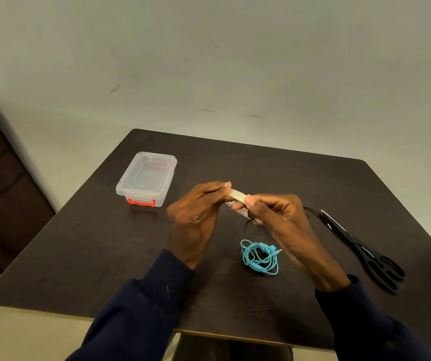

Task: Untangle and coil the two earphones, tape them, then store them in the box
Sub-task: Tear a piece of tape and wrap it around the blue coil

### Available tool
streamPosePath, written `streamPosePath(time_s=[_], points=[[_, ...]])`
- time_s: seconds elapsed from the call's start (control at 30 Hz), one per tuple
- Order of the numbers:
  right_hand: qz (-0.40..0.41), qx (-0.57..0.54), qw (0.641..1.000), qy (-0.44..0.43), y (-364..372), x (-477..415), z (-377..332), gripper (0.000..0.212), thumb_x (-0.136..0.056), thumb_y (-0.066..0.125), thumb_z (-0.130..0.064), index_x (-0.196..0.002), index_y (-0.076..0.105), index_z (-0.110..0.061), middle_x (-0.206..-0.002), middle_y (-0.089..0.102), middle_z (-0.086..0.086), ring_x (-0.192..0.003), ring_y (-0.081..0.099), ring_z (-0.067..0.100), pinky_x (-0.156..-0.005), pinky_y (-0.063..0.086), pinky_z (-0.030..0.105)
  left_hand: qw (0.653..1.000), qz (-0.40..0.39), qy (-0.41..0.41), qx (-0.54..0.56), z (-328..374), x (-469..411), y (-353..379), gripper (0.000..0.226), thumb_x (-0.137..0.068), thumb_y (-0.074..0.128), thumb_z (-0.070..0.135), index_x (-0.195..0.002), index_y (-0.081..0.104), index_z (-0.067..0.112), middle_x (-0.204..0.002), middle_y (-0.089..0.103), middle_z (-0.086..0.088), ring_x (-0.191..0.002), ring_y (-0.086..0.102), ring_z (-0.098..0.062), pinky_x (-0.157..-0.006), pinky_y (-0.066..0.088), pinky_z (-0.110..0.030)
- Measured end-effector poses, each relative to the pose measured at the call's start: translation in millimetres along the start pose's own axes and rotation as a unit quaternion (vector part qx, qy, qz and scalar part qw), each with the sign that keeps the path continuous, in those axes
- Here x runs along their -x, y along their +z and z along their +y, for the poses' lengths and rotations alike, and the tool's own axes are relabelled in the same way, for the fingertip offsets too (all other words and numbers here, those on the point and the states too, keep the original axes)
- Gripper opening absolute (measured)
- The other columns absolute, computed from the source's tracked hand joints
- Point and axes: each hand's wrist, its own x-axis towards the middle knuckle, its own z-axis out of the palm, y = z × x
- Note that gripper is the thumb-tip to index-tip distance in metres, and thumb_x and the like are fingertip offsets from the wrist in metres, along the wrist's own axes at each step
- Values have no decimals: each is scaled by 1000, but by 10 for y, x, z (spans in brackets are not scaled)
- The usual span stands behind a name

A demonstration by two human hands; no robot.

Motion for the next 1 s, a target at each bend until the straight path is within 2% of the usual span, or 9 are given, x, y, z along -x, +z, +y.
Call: streamPosePath(time_s=[0.1,0.2,0.27,0.4,0.5,0.57,0.67,0.87,1.0], points=[[-18,-77,997,10,-17,8,25,24,-95,58,-19,-103,80,-12,-96,75,12,-69,51,8,-71,46,24,997,33,-60,30,-5,-25,2,35,-82,77,-1,-115,68,7,-112,71,0,-107,67,2,-93,53,-18],[-27,-71,997,8,-34,16,46,27,-98,55,-16,-107,78,-5,-83,69,11,-69,49,12,-73,45,30,979,44,-160,120,15,-23,32,29,-85,75,4,-113,71,10,-107,75,-2,-99,73,-12,-83,60,-28],[-27,-67,997,9,-45,14,64,28,-99,55,-18,-108,76,-2,-79,69,1,-68,49,11,-74,46,30,950,51,-244,189,54,-18,59,27,-84,74,4,-111,72,8,-103,76,-8,-95,75,-21,-77,62,-30],[-19,-68,997,13,-82,-1,101,25,-96,60,-26,-106,80,-13,-79,66,16,-67,49,9,-72,47,24,892,43,-356,276,84,-33,97,24,-79,76,5,-103,75,6,-97,78,-12,-93,76,-29,-75,64,-38],[-45,-80,996,15,-86,-1,108,26,-98,58,-23,-111,79,-17,-79,67,1,-70,52,9,-73,46,26,850,58,-421,311,96,-16,129,18,-79,75,4,-96,72,0,-94,78,-12,-90,76,-31,-71,64,-38],[-54,-68,996,13,-81,-4,94,30,-99,55,-22,-117,74,-9,-80,68,-8,-71,52,10,-76,45,33,828,63,-456,319,108,8,148,13,-83,74,1,-95,69,-2,-95,78,-14,-89,76,-32,-69,64,-39],[-49,-44,998,6,-90,-9,91,36,-99,54,-21,-122,67,2,-83,70,-10,-72,54,8,-77,46,35,798,60,-496,336,131,11,155,19,-82,74,3,-98,66,-4,-100,76,-19,-91,76,-34,-71,64,-41],[-36,-74,997,8,-85,-10,137,34,-97,56,-20,-120,68,2,-94,74,-4,-72,57,5,-73,49,28,692,58,-586,417,174,-5,172,8,-90,65,-3,-98,65,-4,-93,77,-17,-87,77,-28,-69,63,-38],[-36,-113,993,3,-73,-31,124,27,-99,55,-16,-111,76,-4,-96,74,4,-74,60,5,-75,48,34,603,36,-640,474,221,0,206,6,-96,54,-7,-95,61,-6,-89,77,-17,-81,77,-27,-65,63,-35]])
